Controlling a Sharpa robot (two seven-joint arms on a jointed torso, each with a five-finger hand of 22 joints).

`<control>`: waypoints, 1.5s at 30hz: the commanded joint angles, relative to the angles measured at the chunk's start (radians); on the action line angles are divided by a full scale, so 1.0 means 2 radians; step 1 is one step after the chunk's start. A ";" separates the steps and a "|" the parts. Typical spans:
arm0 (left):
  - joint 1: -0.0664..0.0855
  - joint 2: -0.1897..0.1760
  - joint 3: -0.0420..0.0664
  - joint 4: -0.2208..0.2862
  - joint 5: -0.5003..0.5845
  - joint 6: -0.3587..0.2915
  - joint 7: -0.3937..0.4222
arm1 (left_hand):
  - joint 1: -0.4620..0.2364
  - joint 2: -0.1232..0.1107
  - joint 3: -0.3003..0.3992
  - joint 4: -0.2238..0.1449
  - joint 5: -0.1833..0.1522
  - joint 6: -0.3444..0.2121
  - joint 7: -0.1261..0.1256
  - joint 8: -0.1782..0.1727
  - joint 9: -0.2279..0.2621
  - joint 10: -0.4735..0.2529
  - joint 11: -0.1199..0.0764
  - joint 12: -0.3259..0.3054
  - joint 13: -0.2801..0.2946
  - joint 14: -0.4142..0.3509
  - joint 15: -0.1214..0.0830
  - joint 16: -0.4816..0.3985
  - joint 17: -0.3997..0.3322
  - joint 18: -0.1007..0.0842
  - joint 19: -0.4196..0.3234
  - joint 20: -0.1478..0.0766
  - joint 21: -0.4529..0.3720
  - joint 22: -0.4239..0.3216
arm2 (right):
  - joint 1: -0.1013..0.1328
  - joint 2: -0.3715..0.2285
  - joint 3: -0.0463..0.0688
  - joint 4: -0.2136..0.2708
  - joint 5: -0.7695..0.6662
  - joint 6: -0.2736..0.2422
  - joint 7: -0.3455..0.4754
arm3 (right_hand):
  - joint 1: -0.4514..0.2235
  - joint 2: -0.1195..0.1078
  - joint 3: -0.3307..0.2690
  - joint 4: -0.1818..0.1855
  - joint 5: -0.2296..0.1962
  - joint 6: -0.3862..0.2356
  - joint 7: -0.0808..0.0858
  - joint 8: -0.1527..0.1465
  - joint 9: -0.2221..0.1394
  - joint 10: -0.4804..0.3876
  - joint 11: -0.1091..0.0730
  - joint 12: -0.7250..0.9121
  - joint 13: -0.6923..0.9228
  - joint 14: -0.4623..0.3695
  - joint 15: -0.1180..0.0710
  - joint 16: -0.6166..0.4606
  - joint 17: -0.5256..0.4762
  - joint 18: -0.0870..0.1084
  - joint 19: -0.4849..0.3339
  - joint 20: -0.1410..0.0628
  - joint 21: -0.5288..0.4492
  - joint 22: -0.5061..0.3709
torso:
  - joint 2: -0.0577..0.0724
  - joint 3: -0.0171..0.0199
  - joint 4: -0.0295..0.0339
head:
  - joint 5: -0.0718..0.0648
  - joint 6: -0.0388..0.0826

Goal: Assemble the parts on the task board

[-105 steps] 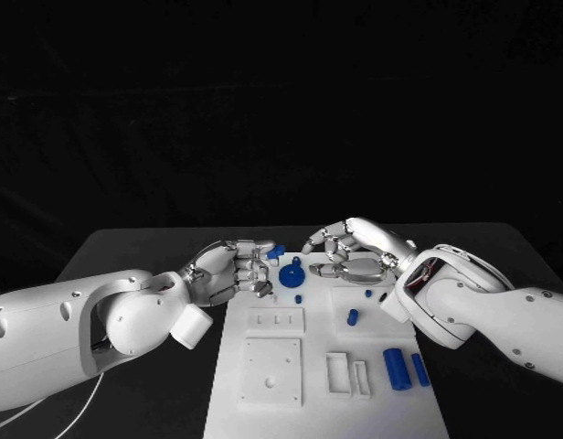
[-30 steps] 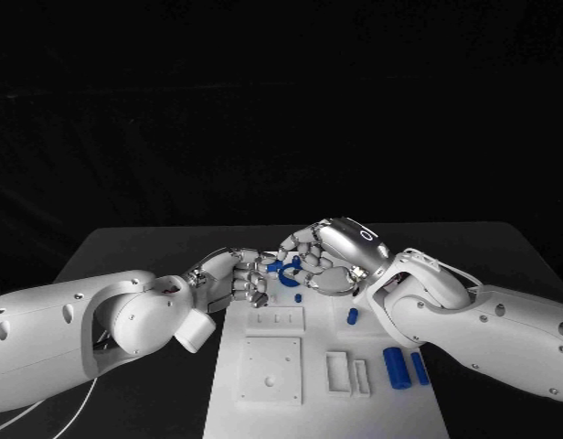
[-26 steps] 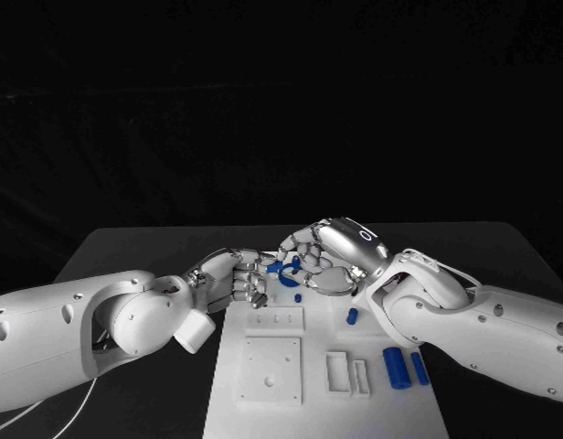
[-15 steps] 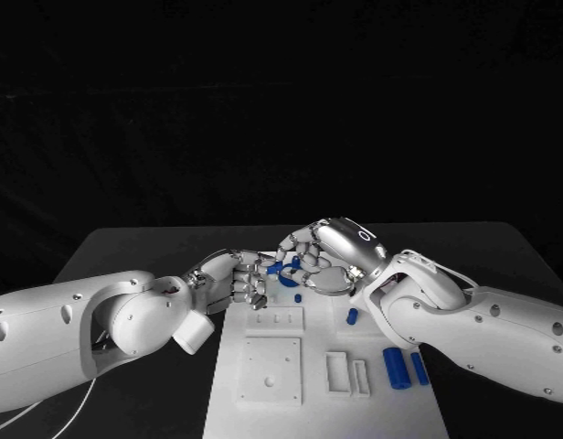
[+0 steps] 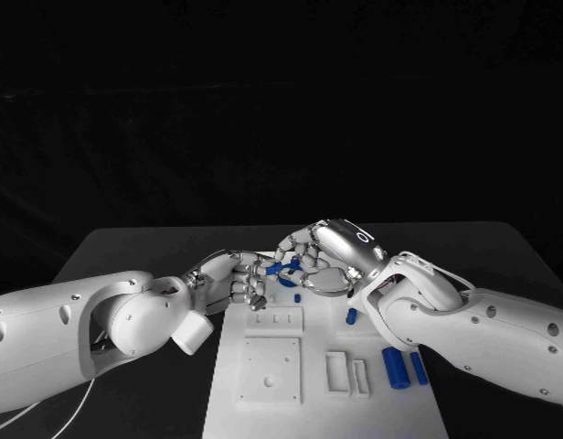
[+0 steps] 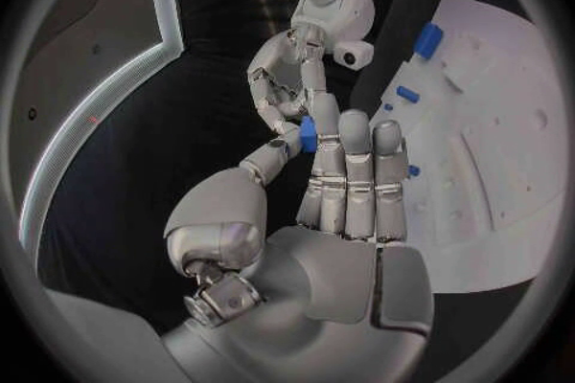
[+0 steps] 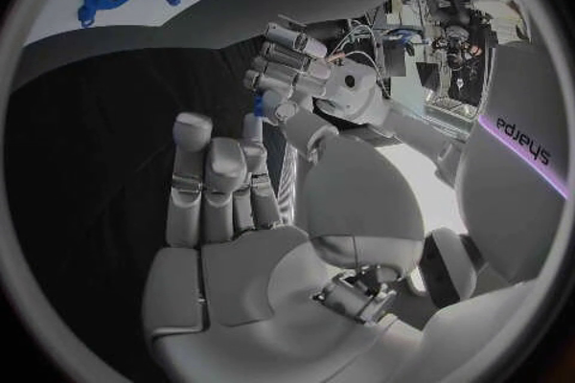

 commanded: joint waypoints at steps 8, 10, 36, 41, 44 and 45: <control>0.000 0.004 0.000 0.007 -0.002 0.016 -0.004 | 0.007 0.003 0.014 -0.002 -0.081 0.016 -0.017 -0.024 -0.003 -0.011 0.004 -0.006 -0.005 -0.010 0.002 -0.008 -0.007 -0.005 -0.005 -0.042 0.001 -0.009 | -0.001 0.004 0.000 0.006 0.017 0.008 0.008 | -0.017 0.007 0.017 0.029 -0.002 0.003 -0.001 0.004 0.001 0.005 -0.002 -0.003 0.003 -0.001 -0.005 0.003 0.001 0.014 0.002 0.002 0.005 0.009 | 0.000 -0.0002 -0.0003 | -0.002 0.002; 0.000 0.004 0.000 0.006 -0.002 0.016 -0.005 | 0.008 0.003 0.014 -0.002 -0.084 0.016 -0.016 -0.026 -0.004 -0.012 0.004 -0.006 -0.006 -0.010 0.003 -0.008 -0.007 -0.005 -0.005 -0.042 0.001 -0.010 | -0.001 0.004 0.000 0.007 0.027 0.007 0.009 | -0.018 0.007 0.018 0.030 -0.002 0.003 -0.001 0.004 0.001 0.005 -0.002 -0.003 0.003 -0.001 -0.005 0.003 0.001 0.014 0.002 0.002 0.005 0.009 | 0.000 -0.0001 -0.0003 | -0.002 0.002; 0.000 0.006 0.000 0.006 -0.002 0.026 -0.015 | 0.010 -0.001 0.013 -0.002 -0.080 0.018 -0.016 -0.030 -0.005 -0.012 0.005 -0.007 -0.007 -0.010 0.003 -0.009 -0.008 -0.005 -0.006 -0.041 0.002 -0.012 | -0.004 0.006 0.000 0.004 0.041 0.009 0.010 | -0.024 0.024 0.026 0.034 -0.002 -0.001 0.001 0.008 0.006 -0.015 0.000 0.004 0.025 -0.006 -0.004 0.000 0.002 0.014 -0.011 0.000 0.007 0.011 | 0.000 0.0002 0.0000 | -0.003 0.004; 0.000 0.006 0.000 0.006 -0.002 0.022 -0.019 | 0.008 -0.004 0.012 0.000 -0.082 0.018 -0.015 -0.031 -0.006 -0.012 0.005 -0.007 -0.007 -0.010 0.004 -0.010 -0.009 -0.005 -0.006 -0.041 0.002 -0.013 | -0.005 0.005 0.000 0.004 0.044 0.007 0.014 | -0.026 0.024 0.028 0.035 -0.002 0.007 -0.002 0.015 0.012 -0.018 -0.002 0.005 0.028 -0.007 -0.006 0.001 0.003 0.014 -0.012 0.000 0.009 0.011 | 0.000 0.0001 0.0001 | -0.003 0.004; 0.000 0.006 0.000 0.005 -0.002 0.020 -0.020 | 0.006 -0.012 0.009 0.004 -0.085 0.016 -0.014 -0.035 -0.007 -0.015 0.006 -0.009 -0.008 -0.012 0.005 -0.011 -0.010 -0.005 -0.007 -0.040 0.002 -0.015 | -0.005 0.005 0.000 0.003 0.046 0.008 0.015 | -0.027 0.024 0.029 0.036 -0.002 0.008 -0.003 0.016 0.014 -0.018 -0.003 0.005 0.029 -0.007 -0.006 0.001 0.004 0.014 -0.012 0.000 0.010 0.011 | 0.000 0.0002 0.0001 | -0.004 0.004; 0.000 0.006 0.000 0.005 -0.002 0.020 -0.021 | 0.005 -0.015 0.009 0.006 -0.087 0.014 -0.013 -0.037 -0.008 -0.016 0.007 -0.009 -0.008 -0.012 0.005 -0.012 -0.010 -0.004 -0.008 -0.040 0.002 -0.016 | -0.005 0.005 0.000 0.003 0.046 0.008 0.014 | -0.027 0.024 0.029 0.036 -0.002 0.008 -0.003 0.017 0.014 -0.018 -0.003 0.005 0.029 -0.007 -0.007 0.001 0.004 0.014 -0.012 0.000 0.010 0.011 | 0.000 0.0001 0.0001 | -0.004 0.004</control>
